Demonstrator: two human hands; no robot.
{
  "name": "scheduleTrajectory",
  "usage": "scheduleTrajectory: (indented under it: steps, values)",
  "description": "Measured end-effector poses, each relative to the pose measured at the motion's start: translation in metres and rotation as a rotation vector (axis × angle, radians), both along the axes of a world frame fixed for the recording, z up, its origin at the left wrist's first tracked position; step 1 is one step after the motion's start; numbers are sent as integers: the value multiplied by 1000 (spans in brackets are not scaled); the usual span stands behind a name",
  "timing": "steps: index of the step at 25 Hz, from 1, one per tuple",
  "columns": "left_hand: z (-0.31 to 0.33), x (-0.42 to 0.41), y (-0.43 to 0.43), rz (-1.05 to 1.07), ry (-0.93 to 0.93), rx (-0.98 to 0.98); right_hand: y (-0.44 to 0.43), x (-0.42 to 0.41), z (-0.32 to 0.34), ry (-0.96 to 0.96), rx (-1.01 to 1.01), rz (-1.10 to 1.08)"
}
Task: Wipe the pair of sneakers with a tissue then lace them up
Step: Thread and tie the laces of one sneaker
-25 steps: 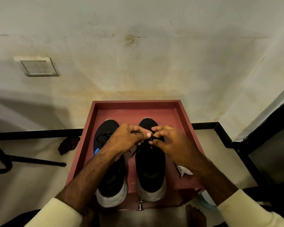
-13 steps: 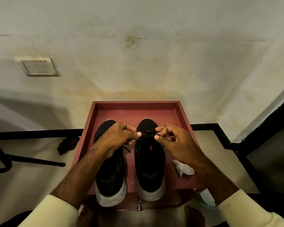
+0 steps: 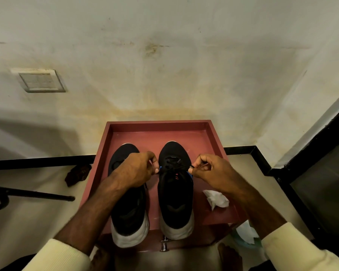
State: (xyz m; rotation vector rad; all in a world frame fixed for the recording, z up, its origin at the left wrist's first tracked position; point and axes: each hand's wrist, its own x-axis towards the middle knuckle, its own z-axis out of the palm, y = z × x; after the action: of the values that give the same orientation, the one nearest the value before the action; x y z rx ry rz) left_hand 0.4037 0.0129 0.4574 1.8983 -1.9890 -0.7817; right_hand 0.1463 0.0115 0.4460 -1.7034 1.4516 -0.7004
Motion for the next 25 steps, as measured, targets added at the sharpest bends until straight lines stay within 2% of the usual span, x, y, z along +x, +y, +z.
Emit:
scheduleTrajectory:
  steps: [3, 7, 12, 20, 23, 25]
  values:
    - [1, 3, 2, -42, 13, -56, 9, 2, 6, 41, -170, 118]
    - [4, 2, 2, -101, 18, -131, 27, 20, 10, 308, -331, 355]
    - [8, 6, 3, -190, -17, -106, 29, 32, 4, 586, -442, 331]
    - [16, 24, 2, -74, -83, -209, 27, 40, -3, 549, -478, 159]
    - [18, 8, 16, -169, 96, -99, 23, 39, -4, 544, -520, 96]
    - [9, -9, 22, -171, 74, -48, 23, 40, -4, 551, -540, 84]
